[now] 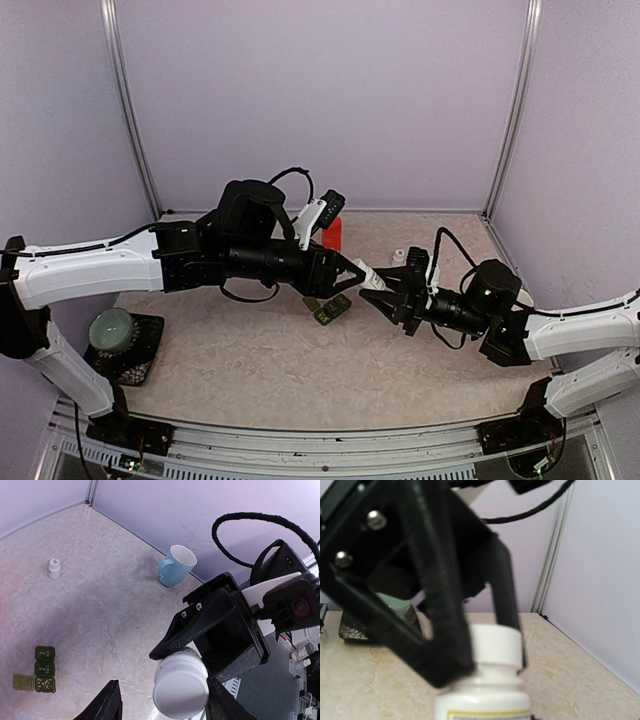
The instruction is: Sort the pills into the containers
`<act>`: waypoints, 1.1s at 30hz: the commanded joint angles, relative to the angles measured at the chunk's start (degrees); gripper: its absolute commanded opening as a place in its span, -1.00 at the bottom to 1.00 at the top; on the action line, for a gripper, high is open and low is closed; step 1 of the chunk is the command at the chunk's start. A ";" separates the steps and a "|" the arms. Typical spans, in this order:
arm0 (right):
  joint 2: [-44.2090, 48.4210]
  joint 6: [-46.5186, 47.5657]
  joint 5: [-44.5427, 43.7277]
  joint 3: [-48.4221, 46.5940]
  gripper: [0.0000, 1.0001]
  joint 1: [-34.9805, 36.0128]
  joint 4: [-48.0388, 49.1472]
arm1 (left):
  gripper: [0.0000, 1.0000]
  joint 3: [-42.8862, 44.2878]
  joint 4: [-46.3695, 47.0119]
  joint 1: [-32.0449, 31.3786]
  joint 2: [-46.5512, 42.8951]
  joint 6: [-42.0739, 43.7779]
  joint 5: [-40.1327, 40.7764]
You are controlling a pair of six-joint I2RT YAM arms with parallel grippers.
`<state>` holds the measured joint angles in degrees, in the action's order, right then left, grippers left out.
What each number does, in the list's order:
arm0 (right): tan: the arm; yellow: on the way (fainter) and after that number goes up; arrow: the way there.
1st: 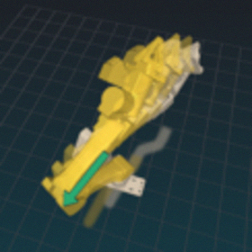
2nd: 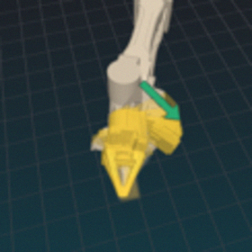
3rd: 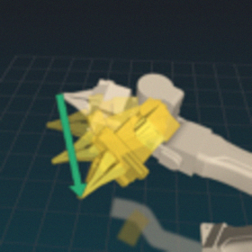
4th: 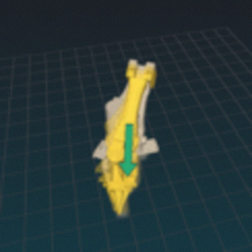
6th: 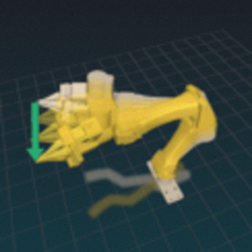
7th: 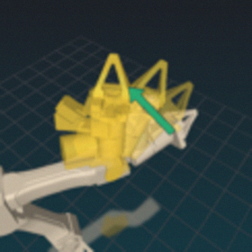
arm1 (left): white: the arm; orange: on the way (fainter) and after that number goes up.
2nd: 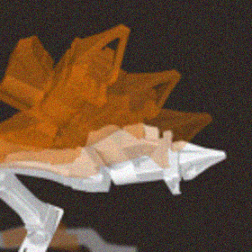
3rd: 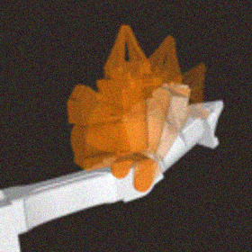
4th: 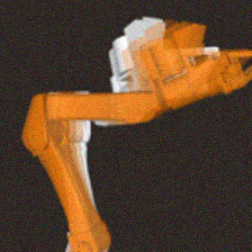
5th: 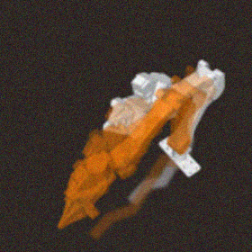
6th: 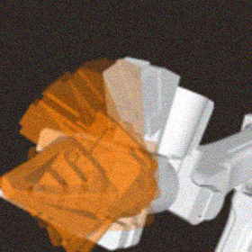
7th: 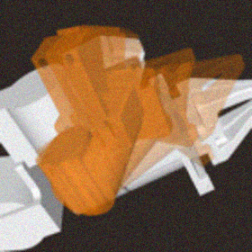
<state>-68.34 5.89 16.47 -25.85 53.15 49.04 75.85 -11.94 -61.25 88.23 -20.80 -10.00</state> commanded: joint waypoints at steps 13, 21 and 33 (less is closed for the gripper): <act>4.64 -0.53 -1.46 0.79 -0.89 0.63 2.34 | 0.11 -8.03 3.51 2.91 -5.61 -1.50 -3.02; 1.50 -0.07 -2.12 0.60 -0.89 0.57 1.33 | 0.09 -4.74 3.72 2.72 -8.77 -0.65 -3.64; 0.07 -0.27 -1.10 0.18 -0.90 0.64 1.59 | 0.00 0.61 2.31 1.67 -2.93 -0.56 -5.59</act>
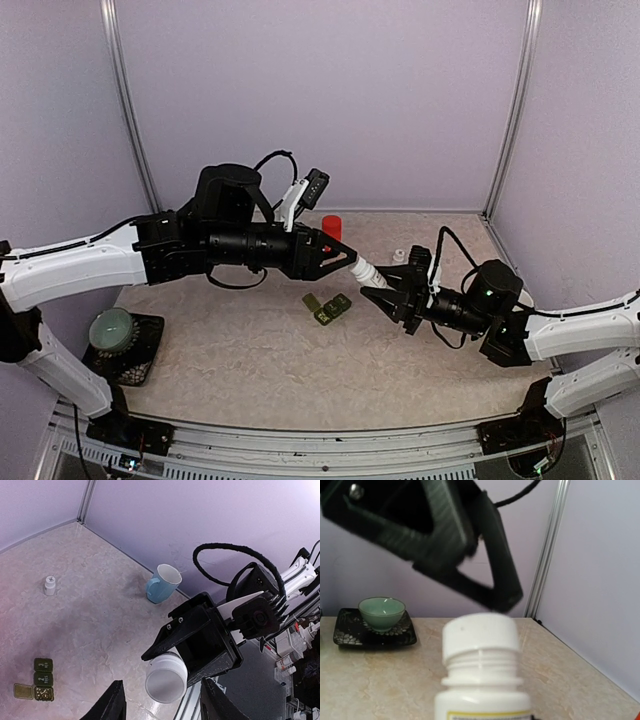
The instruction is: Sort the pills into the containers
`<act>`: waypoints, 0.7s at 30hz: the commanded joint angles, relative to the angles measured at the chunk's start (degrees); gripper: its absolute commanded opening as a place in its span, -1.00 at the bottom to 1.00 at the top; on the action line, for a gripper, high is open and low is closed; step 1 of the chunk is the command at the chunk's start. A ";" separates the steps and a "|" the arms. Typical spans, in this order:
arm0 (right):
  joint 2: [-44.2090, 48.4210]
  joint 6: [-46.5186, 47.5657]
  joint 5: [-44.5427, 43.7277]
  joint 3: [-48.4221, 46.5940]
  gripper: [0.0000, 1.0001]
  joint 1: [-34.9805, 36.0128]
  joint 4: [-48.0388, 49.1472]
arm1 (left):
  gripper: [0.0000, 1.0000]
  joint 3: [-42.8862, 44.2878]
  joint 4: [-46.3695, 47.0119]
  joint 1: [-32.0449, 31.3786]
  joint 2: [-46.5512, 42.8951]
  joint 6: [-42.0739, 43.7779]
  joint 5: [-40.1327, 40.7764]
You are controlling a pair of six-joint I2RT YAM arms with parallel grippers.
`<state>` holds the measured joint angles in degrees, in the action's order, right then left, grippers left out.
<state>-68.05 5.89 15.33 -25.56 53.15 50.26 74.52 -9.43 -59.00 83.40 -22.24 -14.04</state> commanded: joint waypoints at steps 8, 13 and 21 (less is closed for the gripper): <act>0.46 -0.35 0.71 0.41 -0.89 0.57 0.54 | -0.11 2.97 -0.52 -1.24 4.18 0.88 -1.64; 0.55 -0.45 1.14 0.69 -0.89 0.60 1.07 | -0.34 3.46 -0.41 -1.38 4.50 0.88 -1.52; 0.64 -0.11 1.99 0.81 -0.89 0.61 0.44 | -0.62 3.70 -1.03 -1.47 5.04 0.88 -2.59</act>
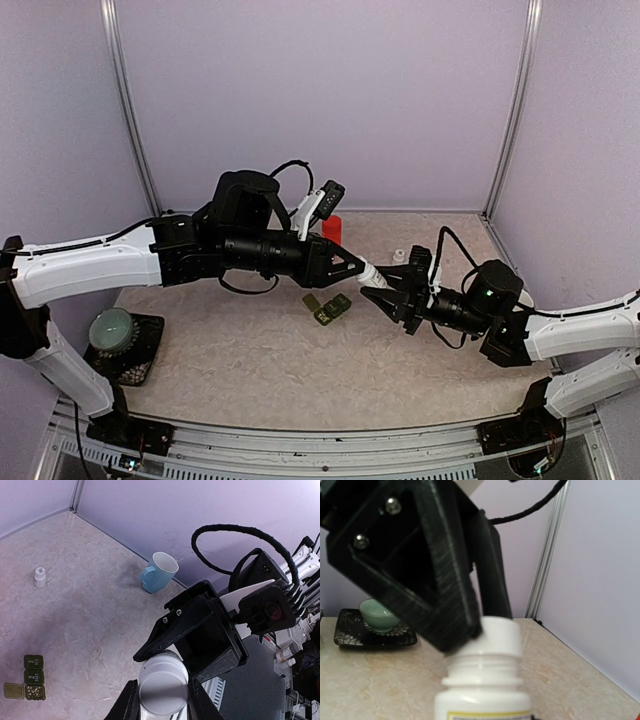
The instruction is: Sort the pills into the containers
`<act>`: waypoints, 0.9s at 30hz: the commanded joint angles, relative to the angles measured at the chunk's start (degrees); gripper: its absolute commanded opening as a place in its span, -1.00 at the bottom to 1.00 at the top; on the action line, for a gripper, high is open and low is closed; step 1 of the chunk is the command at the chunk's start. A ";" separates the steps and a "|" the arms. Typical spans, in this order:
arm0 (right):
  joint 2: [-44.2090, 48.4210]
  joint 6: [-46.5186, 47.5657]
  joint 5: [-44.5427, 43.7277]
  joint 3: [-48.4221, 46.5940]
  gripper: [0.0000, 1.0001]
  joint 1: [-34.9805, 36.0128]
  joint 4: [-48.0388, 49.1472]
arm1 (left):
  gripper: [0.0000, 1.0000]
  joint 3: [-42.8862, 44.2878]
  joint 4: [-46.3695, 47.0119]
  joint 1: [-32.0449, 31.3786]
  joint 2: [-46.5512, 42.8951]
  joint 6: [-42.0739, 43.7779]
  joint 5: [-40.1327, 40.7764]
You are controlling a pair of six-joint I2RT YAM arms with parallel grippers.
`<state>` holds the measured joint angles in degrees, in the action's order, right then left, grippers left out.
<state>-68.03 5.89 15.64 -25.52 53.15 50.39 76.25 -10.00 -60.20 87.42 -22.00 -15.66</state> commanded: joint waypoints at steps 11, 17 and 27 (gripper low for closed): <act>2.99 0.99 4.44 0.00 -0.89 0.58 -3.29 | -0.75 1.05 -1.48 -0.60 2.00 4.42 -6.06; 5.20 -3.89 6.84 0.28 -0.88 0.40 -1.30 | -0.68 -1.42 2.10 -1.35 -0.48 7.96 -8.39; 5.70 -20.79 13.83 -0.05 -0.88 -0.79 6.43 | -0.56 -3.45 6.80 -4.83 -4.41 13.26 -9.38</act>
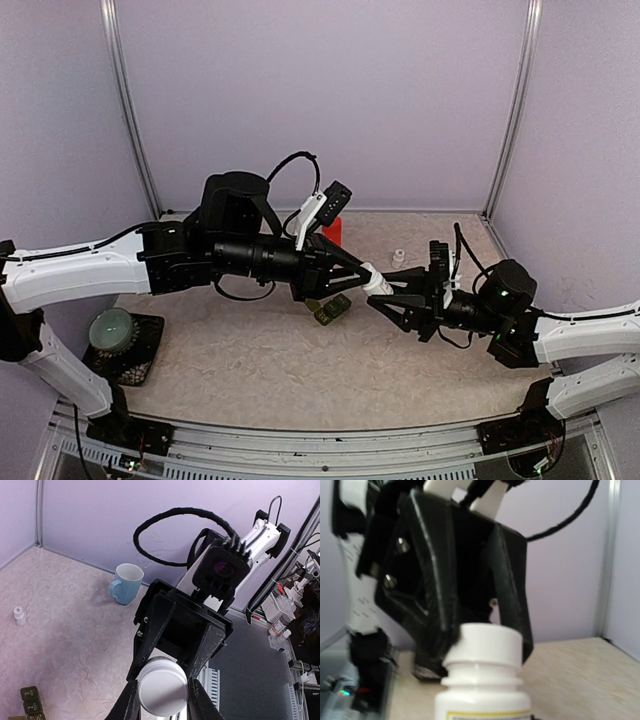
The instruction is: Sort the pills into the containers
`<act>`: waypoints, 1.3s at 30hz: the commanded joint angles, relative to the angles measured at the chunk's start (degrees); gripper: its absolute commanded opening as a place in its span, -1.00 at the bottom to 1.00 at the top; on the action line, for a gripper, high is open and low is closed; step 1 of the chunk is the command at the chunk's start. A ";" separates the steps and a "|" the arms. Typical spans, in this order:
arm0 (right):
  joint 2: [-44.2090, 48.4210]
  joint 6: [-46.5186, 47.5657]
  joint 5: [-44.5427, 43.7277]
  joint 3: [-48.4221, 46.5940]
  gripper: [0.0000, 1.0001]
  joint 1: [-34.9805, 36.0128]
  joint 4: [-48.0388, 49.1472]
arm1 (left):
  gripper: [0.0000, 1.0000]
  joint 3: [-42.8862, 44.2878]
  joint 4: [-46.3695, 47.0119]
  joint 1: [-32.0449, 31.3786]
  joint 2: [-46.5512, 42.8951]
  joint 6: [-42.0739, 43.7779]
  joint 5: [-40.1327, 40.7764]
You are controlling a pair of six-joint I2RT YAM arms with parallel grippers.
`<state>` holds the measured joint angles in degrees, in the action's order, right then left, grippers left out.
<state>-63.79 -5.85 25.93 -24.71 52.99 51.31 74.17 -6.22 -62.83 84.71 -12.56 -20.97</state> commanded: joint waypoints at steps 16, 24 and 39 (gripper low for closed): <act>-3.46 -34.09 14.45 -3.59 -0.89 -3.32 10.05 | -0.14 0.62 -6.04 -5.59 -3.59 17.69 -6.26; -4.45 -36.12 17.48 -3.90 -0.90 -3.62 6.36 | 0.39 0.30 -8.97 -5.68 -4.96 20.91 -4.28; 5.08 -9.39 9.70 -8.39 -0.90 -3.51 -22.14 | 0.97 1.05 -7.56 -2.48 -3.38 -0.60 8.61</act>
<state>-59.81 -22.98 37.36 -31.24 49.74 35.94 72.31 -12.97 -66.89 78.43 -5.06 -15.90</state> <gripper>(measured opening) 0.318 0.987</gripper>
